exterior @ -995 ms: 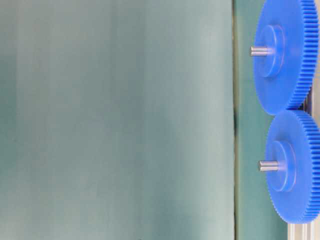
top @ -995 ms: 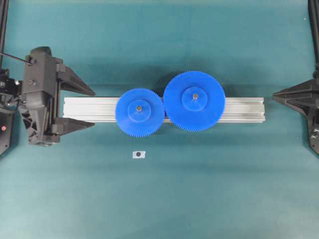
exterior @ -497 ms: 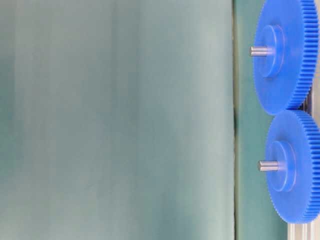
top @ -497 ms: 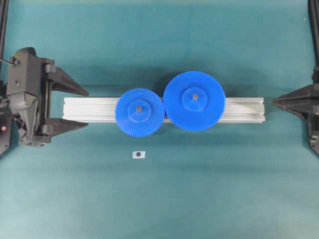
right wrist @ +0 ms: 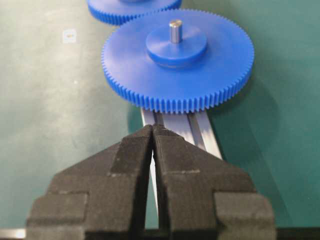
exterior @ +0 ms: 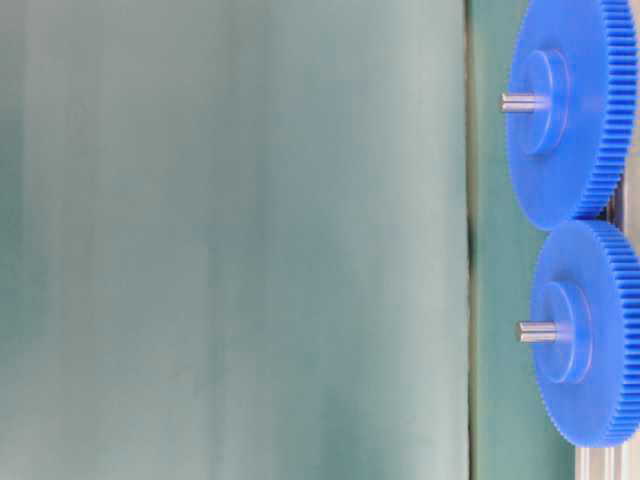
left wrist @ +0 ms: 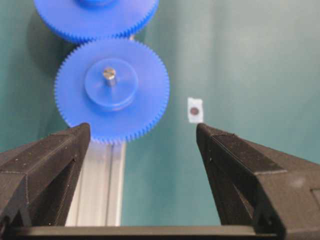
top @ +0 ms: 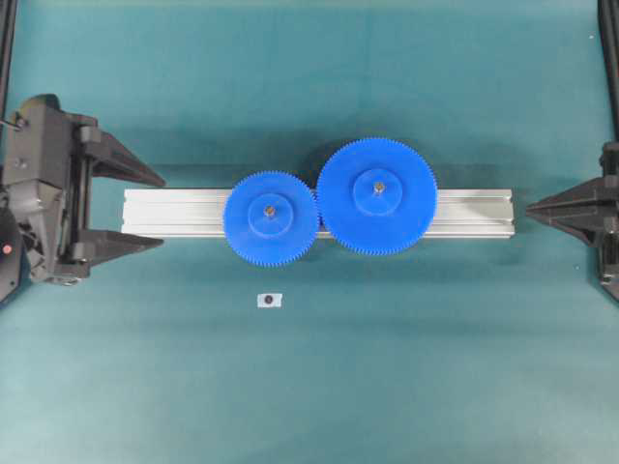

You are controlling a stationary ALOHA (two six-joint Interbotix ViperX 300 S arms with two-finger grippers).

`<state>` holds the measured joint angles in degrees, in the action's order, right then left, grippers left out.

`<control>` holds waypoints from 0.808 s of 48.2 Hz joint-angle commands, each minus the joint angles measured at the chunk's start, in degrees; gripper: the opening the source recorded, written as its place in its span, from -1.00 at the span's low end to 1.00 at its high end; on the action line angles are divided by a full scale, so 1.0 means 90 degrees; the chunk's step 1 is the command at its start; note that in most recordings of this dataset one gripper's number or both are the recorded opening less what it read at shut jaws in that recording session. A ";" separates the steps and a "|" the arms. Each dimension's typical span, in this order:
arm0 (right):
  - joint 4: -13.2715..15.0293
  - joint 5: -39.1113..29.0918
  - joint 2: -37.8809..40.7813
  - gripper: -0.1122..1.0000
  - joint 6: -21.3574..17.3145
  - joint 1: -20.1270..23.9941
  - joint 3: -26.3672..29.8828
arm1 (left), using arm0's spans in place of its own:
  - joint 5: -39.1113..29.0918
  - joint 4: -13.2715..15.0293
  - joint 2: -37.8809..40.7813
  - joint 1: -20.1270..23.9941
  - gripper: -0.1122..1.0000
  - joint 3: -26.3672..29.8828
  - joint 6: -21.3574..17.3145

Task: Insert the small gear onto the shaft.

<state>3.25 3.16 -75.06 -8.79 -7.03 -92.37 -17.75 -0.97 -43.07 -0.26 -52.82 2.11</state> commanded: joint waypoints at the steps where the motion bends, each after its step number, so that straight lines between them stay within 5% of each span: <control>1: 0.0010 0.0186 0.0049 -0.60 -0.0010 -0.0010 -0.0020 | 0.0059 -0.0010 -0.0137 0.0020 0.73 0.0029 0.0000; 39: 0.0010 0.0195 0.0049 -0.60 -0.0010 -0.0010 -0.0020 | 0.0117 -0.0020 -0.0488 0.0020 0.73 -0.0273 0.0010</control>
<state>3.25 3.25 -75.15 -8.79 -7.03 -92.37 -17.23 -0.97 -47.37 -0.18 -55.81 2.20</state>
